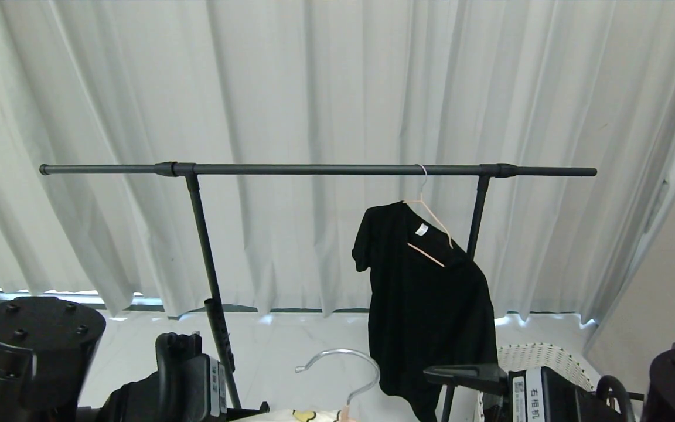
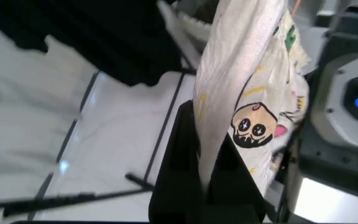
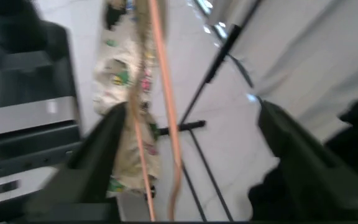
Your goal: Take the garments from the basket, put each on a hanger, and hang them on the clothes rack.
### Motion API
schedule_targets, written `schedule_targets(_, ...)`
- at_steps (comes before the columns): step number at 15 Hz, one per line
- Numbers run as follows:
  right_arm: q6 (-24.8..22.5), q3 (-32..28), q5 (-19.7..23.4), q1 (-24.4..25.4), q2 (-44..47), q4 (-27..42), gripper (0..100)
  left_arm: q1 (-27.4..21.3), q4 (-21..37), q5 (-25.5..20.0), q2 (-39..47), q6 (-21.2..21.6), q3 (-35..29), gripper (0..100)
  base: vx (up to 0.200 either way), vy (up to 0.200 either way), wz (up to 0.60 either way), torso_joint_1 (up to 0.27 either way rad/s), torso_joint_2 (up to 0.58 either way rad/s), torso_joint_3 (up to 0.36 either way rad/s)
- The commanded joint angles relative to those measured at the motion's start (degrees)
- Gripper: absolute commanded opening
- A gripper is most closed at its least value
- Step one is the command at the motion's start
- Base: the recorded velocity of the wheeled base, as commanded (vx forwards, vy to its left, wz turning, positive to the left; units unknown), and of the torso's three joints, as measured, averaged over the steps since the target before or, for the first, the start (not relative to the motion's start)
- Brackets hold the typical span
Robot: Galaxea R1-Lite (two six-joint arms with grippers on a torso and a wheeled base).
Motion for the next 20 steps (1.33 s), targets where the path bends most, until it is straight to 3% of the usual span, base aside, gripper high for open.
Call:
schedule_targets(1,0.1,0.1,-1.7,-1.7,0.1,0.0,100,2.6,-0.1,4.4,0.1,0.0,1.6,0,0.0,0.0,0.0,0.0,0.0,0.0)
schedule_targets(2,0.1,0.1,-1.9,-2.6,0.1,0.0,100,4.2,-0.1,7.8,0.1,-0.3,2.0,0,0.0,0.0,0.0,0.0,0.0,0.0)
schedule_targets(4,0.5,0.1,-1.7,-2.9,0.5,0.2,100,7.4,-0.1,9.7,0.3,-2.1,0.7,0,0.0,0.0,0.0,0.0,0.0,0.0)
schedule_targets(6,2.4,0.0,-1.7,-2.9,2.5,0.2,100,7.3,-0.1,11.5,0.3,-11.9,-3.9,0,0.0,0.0,0.0,0.0,0.0,0.0)
schedule_targets(7,5.6,-0.5,-1.7,-2.9,3.7,0.2,100,6.6,-0.1,13.7,0.3,-16.1,-6.6,0,0.0,0.0,0.0,0.0,0.0,0.0)
schedule_targets(8,7.3,-0.7,-1.7,-2.8,4.2,0.2,100,6.4,-0.1,14.5,0.4,-17.2,-7.6,0,0.0,0.0,0.0,0.0,0.0,0.0)
schedule_targets(9,13.1,-2.1,-1.8,-2.8,5.9,0.2,100,6.4,-0.1,15.3,0.4,-18.4,-9.8,0,0.0,0.0,0.0,0.0,0.0,0.0)
schedule_targets(11,23.4,-5.9,-3.1,-3.0,8.6,0.1,100,6.1,-0.1,15.3,0.2,-18.4,-11.2,0,0.0,0.0,0.0,0.0,0.0,0.0)
schedule_targets(12,25.4,-6.8,-4.2,-3.2,9.4,0.1,100,5.8,-0.2,15.3,0.2,-18.5,-11.5,0,0.0,0.0,0.0,0.0,0.0,0.0)
schedule_targets(14,33.4,-12.6,-14.2,-4.1,15.2,0.1,100,5.3,-3.6,15.3,0.4,-18.4,-12.6,0,0.0,0.0,0.0,0.0,0.0,0.0)
schedule_targets(17,37.0,-17.1,-19.3,-6.1,19.5,0.0,100,5.3,-5.4,15.3,0.2,-18.1,-12.9,0,0.0,0.0,0.0,0.0,0.0,0.0)
schedule_targets(20,36.4,-17.5,-19.7,-6.5,20.3,0.0,100,5.3,-5.5,15.4,0.2,-18.0,-12.9,0,0.0,0.0,0.0,0.0,0.0,0.0)
